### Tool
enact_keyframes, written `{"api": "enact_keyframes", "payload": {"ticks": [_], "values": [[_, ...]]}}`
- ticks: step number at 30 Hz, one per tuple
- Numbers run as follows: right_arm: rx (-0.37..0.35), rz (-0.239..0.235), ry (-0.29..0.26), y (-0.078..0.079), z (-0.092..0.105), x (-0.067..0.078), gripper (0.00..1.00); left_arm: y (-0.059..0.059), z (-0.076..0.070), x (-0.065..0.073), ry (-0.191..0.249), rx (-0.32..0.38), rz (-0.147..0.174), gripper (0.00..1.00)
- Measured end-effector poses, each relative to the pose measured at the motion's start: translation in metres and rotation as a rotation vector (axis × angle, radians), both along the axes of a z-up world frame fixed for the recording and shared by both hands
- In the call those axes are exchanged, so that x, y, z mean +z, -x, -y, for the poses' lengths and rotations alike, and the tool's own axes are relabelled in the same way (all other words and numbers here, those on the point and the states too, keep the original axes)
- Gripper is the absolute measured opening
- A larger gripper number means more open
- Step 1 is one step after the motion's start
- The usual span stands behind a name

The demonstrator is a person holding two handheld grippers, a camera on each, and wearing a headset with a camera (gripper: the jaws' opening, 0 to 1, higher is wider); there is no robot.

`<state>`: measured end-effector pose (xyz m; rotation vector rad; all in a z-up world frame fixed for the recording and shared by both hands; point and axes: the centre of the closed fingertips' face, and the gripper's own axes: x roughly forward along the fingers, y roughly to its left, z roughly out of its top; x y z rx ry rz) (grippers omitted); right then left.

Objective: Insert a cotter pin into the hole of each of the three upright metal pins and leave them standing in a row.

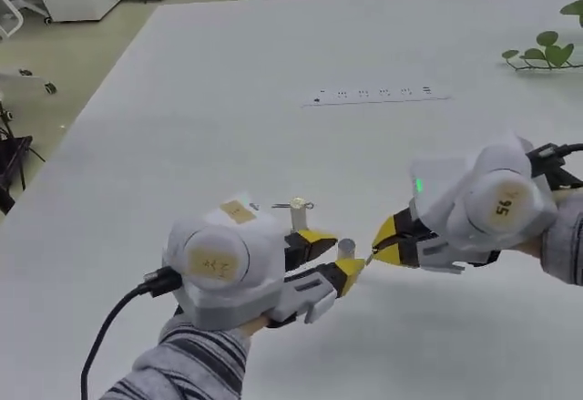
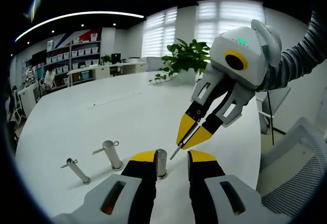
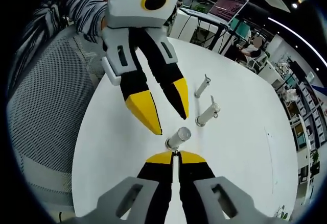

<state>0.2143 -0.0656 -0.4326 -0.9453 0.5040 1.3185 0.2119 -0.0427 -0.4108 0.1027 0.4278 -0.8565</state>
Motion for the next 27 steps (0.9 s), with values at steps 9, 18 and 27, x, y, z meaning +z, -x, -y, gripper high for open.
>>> {"api": "enact_keyframes", "payload": {"ticks": [9, 18, 27], "values": [[-0.066, -0.04, -0.046, -0.006, 0.005, -0.002, 0.0, -0.001, -0.006, -0.014, -0.074, -0.016, -0.003, 0.25], [-0.114, -0.122, -0.162, -0.003, 0.0, 0.021, 0.0, 0.001, -0.006, -0.014, -0.078, -0.021, 0.0, 0.25], [-0.06, -0.189, -0.26, 0.016, -0.021, 0.047, 0.0, 0.005, -0.011, -0.008, -0.079, -0.024, 0.022, 0.22]]}}
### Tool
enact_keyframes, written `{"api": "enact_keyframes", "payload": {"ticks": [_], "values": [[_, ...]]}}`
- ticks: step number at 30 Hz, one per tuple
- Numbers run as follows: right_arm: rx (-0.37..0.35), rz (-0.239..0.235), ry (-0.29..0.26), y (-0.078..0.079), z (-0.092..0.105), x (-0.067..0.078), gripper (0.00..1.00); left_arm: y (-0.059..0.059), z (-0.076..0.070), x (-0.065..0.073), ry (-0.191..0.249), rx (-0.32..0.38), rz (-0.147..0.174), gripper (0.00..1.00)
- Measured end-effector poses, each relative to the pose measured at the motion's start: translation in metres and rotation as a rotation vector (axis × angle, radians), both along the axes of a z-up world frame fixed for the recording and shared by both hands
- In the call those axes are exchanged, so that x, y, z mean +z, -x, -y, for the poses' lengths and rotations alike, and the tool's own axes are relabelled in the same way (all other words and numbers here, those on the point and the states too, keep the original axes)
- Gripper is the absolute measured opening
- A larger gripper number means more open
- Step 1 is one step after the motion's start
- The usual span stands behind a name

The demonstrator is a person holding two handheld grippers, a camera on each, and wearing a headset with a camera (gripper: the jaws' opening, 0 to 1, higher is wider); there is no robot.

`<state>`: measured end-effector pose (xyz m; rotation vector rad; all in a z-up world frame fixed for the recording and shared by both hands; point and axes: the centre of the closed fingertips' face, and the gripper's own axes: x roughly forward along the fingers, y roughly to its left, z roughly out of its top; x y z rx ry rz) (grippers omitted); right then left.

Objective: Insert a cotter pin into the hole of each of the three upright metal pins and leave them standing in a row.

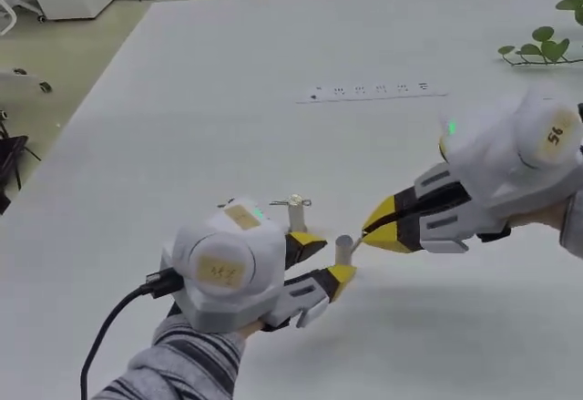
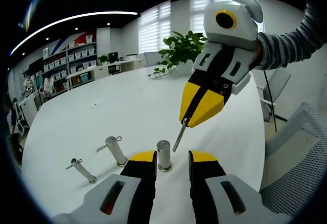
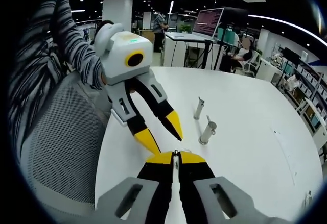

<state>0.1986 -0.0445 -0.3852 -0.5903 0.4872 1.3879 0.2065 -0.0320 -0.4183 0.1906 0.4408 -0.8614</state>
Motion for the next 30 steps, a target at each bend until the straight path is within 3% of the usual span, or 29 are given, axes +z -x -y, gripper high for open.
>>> {"api": "enact_keyframes", "payload": {"ticks": [9, 16, 22, 23, 26, 29, 30], "values": [[0.063, -0.029, -0.051, 0.014, -0.015, 0.009, 0.0, 0.001, -0.001, 0.003, 0.004, -0.002, 0.007, 0.15], [0.057, -0.046, -0.076, 0.012, -0.015, 0.012, 0.0, 0.001, 0.005, 0.006, 0.021, -0.013, 0.008, 0.07], [0.054, -0.064, -0.07, 0.011, -0.012, 0.01, 0.0, 0.004, 0.007, 0.005, 0.01, -0.04, 0.007, 0.0], [0.056, -0.067, -0.063, 0.011, -0.011, 0.009, 0.0, 0.005, 0.006, 0.005, 0.001, -0.043, 0.011, 0.0], [0.068, -0.064, -0.021, 0.01, -0.007, 0.003, 0.0, 0.008, 0.005, 0.003, -0.092, -0.087, 0.051, 0.0], [0.107, -0.006, 0.056, 0.009, -0.003, -0.005, 0.0, 0.012, 0.006, 0.0, -0.161, -0.128, 0.059, 0.0], [0.111, 0.002, 0.068, 0.009, -0.003, -0.007, 0.0, 0.013, 0.008, -0.001, -0.158, -0.127, 0.054, 0.0]]}}
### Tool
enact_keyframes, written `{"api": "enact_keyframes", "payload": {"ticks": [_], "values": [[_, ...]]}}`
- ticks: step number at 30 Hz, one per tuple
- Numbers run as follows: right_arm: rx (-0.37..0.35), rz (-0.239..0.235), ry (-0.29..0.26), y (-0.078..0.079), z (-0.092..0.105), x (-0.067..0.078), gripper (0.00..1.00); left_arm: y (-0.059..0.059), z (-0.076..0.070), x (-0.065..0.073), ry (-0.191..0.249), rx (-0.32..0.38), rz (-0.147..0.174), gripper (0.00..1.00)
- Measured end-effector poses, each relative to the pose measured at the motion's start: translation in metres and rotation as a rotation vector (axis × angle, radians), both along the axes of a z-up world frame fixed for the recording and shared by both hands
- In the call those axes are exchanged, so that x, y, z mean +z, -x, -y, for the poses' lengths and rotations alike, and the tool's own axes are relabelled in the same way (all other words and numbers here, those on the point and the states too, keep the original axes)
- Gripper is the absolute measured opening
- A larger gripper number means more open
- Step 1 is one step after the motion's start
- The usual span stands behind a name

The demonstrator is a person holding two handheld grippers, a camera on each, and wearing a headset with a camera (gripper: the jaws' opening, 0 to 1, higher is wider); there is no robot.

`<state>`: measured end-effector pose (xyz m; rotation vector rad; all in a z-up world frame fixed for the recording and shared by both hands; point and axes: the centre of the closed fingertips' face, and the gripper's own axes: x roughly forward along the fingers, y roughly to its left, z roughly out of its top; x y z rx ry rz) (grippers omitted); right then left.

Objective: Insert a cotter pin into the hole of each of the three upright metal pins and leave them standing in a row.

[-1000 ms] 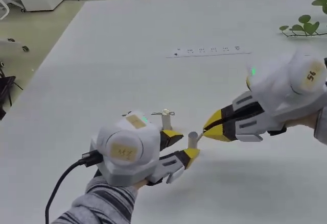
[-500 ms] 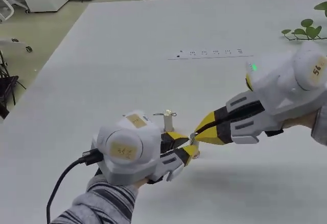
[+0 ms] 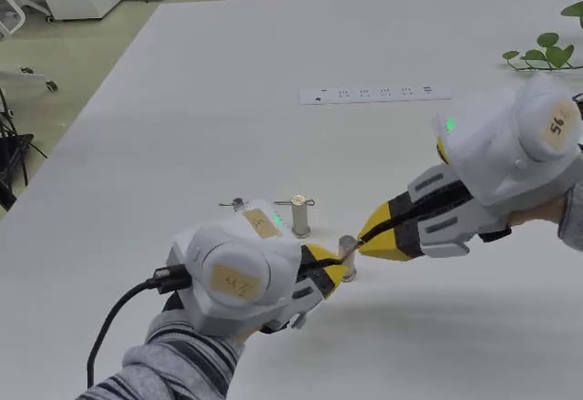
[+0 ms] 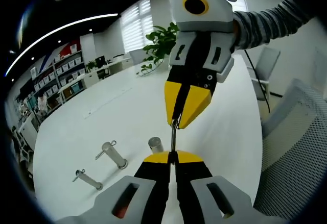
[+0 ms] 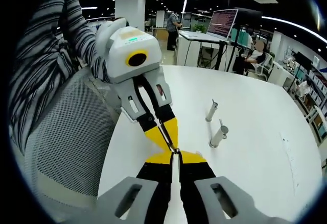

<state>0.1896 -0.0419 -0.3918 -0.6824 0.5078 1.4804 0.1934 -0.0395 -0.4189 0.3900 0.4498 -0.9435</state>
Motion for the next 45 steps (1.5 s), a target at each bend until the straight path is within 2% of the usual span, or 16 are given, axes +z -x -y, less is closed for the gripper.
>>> {"api": "enact_keyframes", "payload": {"ticks": [2, 3, 6, 10, 15, 17, 22, 27, 30, 34, 39, 45], "values": [[0.046, 0.023, 0.08, 0.005, 0.006, -0.009, 0.0, 0.001, 0.001, 0.001, 0.013, -0.013, -0.006, 0.0], [0.055, 0.052, 0.098, 0.003, 0.006, -0.011, 0.0, 0.001, 0.002, 0.002, 0.014, -0.017, -0.009, 0.0], [0.061, 0.05, 0.108, 0.0, 0.006, -0.019, 0.0, 0.003, 0.002, 0.001, -0.033, -0.04, -0.004, 0.0], [0.052, 0.05, 0.108, -0.003, 0.003, -0.017, 0.02, 0.004, 0.0, 0.0, -0.048, -0.047, -0.012, 0.0], [0.056, 0.028, 0.1, 0.001, -0.002, -0.012, 0.04, 0.006, -0.003, -0.006, -0.093, -0.054, -0.012, 0.0], [0.061, 0.029, 0.104, 0.002, -0.003, -0.013, 0.04, 0.008, -0.003, -0.007, -0.086, -0.052, -0.027, 0.0], [0.094, 0.035, 0.153, 0.004, -0.003, -0.019, 0.03, 0.01, -0.005, -0.011, -0.135, -0.072, -0.018, 0.0], [0.139, 0.048, 0.196, 0.01, -0.006, -0.023, 0.01, 0.012, -0.006, -0.014, -0.165, -0.083, -0.029, 0.0], [0.16, 0.049, 0.211, 0.011, -0.009, -0.026, 0.01, 0.015, -0.007, -0.018, -0.207, -0.094, -0.045, 0.0], [0.187, 0.056, 0.246, 0.013, -0.01, -0.032, 0.01, 0.015, -0.007, -0.018, -0.216, -0.1, -0.047, 0.0], [0.192, 0.063, 0.297, 0.013, -0.005, -0.038, 0.0, 0.015, -0.007, -0.016, -0.231, -0.109, -0.028, 0.0], [0.171, 0.062, 0.3, 0.009, -0.002, -0.04, 0.0, 0.014, -0.007, -0.014, -0.219, -0.096, -0.023, 0.0]]}}
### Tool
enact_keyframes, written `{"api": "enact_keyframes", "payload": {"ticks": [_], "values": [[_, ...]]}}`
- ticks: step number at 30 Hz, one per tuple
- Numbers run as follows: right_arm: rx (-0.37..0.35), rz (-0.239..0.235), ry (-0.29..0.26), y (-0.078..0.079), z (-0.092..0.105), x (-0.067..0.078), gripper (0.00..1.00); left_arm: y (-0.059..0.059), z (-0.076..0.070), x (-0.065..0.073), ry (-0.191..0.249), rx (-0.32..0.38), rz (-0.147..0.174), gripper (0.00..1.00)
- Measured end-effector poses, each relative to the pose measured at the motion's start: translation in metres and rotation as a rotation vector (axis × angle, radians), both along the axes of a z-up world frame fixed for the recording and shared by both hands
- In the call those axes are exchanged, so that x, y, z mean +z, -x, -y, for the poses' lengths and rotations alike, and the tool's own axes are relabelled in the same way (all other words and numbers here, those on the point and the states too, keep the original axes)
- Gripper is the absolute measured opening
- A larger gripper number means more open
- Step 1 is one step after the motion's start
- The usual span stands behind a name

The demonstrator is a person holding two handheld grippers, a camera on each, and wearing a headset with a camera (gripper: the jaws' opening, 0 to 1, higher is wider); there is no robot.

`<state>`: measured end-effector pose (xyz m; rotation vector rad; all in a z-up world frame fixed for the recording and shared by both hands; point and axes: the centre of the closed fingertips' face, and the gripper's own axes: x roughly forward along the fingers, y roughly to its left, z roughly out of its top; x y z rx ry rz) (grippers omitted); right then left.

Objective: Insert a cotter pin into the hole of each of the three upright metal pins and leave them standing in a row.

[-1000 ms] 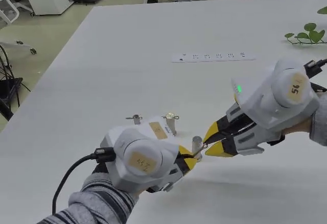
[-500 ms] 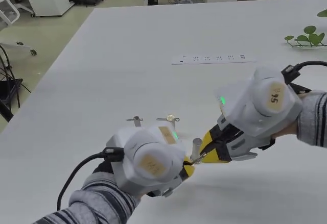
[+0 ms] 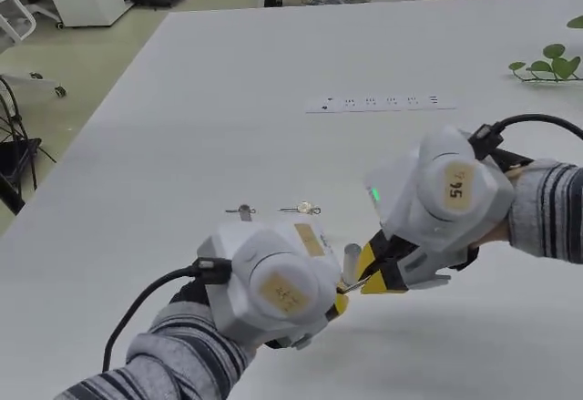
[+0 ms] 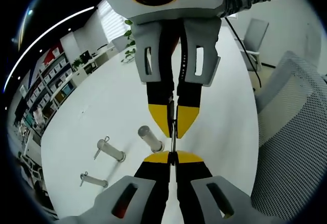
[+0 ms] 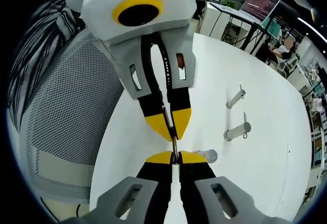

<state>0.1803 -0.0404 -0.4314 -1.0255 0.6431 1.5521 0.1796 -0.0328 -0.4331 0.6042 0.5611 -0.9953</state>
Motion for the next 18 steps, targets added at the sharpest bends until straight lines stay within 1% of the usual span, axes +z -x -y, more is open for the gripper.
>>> {"api": "enact_keyframes", "payload": {"ticks": [2, 4, 6, 7, 13, 16, 18], "values": [[0.009, 0.013, -0.01, 0.0, 0.001, -0.001, 0.0, -0.001, 0.0, 0.0, 0.005, 0.006, 0.0, 0.0], [0.006, 0.011, -0.016, 0.0, 0.001, -0.001, 0.0, -0.001, 0.0, 0.001, 0.009, 0.009, 0.002, 0.0], [-0.001, 0.015, -0.034, -0.001, 0.001, -0.002, 0.0, -0.003, -0.001, 0.002, 0.014, 0.02, 0.009, 0.0], [-0.009, 0.019, -0.051, -0.002, 0.0, -0.002, 0.0, -0.004, -0.002, 0.003, 0.019, 0.029, 0.011, 0.0], [-0.027, 0.036, -0.101, -0.005, 0.002, 0.0, 0.0, -0.009, -0.003, 0.007, 0.096, 0.074, -0.006, 0.02], [-0.052, 0.043, -0.118, -0.01, 0.004, 0.0, 0.0, -0.01, -0.003, 0.007, 0.133, 0.101, -0.025, 0.07], [-0.076, 0.051, -0.13, -0.015, 0.007, 0.001, 0.0, -0.011, -0.004, 0.006, 0.139, 0.111, -0.026, 0.1]]}}
